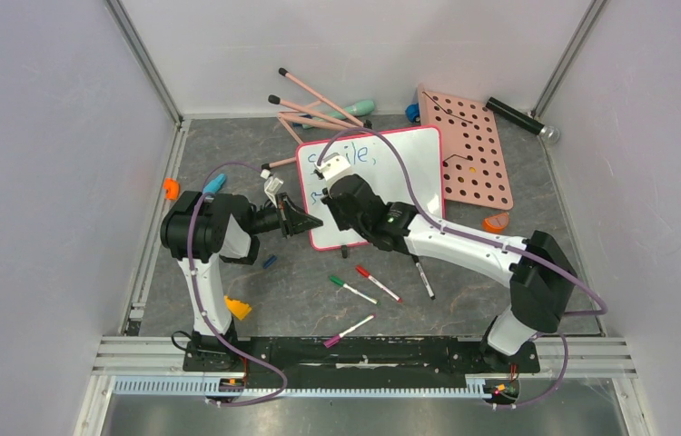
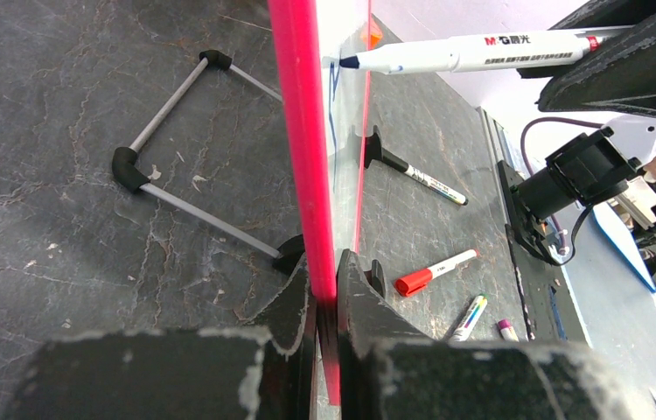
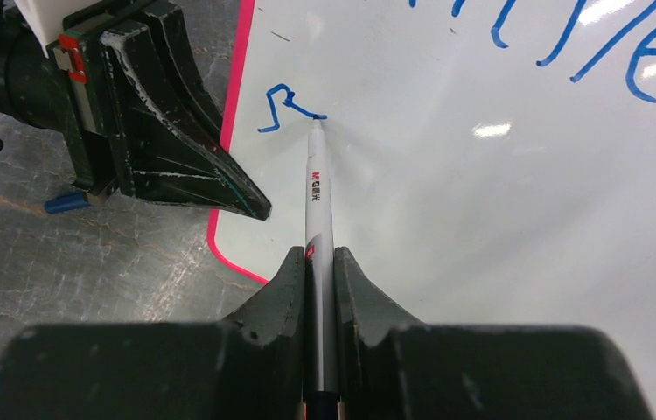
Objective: Write a sentence on the whiteboard
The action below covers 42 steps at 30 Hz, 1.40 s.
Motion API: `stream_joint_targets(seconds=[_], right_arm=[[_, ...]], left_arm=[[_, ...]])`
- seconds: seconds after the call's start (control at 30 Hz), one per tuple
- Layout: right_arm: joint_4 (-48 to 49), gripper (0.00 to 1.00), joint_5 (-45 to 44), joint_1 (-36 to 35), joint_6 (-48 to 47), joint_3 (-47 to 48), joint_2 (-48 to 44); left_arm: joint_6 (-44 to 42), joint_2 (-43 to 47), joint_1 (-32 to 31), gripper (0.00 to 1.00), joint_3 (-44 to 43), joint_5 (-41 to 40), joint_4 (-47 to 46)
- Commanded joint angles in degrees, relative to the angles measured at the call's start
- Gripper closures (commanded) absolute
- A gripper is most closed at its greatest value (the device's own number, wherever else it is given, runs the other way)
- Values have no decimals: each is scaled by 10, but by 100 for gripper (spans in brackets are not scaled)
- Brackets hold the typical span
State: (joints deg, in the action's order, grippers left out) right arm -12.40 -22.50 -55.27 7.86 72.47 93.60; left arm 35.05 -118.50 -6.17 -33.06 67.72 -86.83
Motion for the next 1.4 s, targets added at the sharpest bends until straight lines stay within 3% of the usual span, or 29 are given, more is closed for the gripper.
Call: stream_joint_targets(seconds=[0.0, 0.93, 1.37], right_arm=[[24, 100, 33, 4, -6, 9, -31], [18, 100, 17, 20, -13, 49, 15], [25, 100, 34, 20, 2, -5, -7]], left_arm=[[-148, -31, 5, 98, 4, -33, -24], [-148, -32, 5, 98, 3, -34, -24], [-148, -32, 4, 98, 3, -34, -24]])
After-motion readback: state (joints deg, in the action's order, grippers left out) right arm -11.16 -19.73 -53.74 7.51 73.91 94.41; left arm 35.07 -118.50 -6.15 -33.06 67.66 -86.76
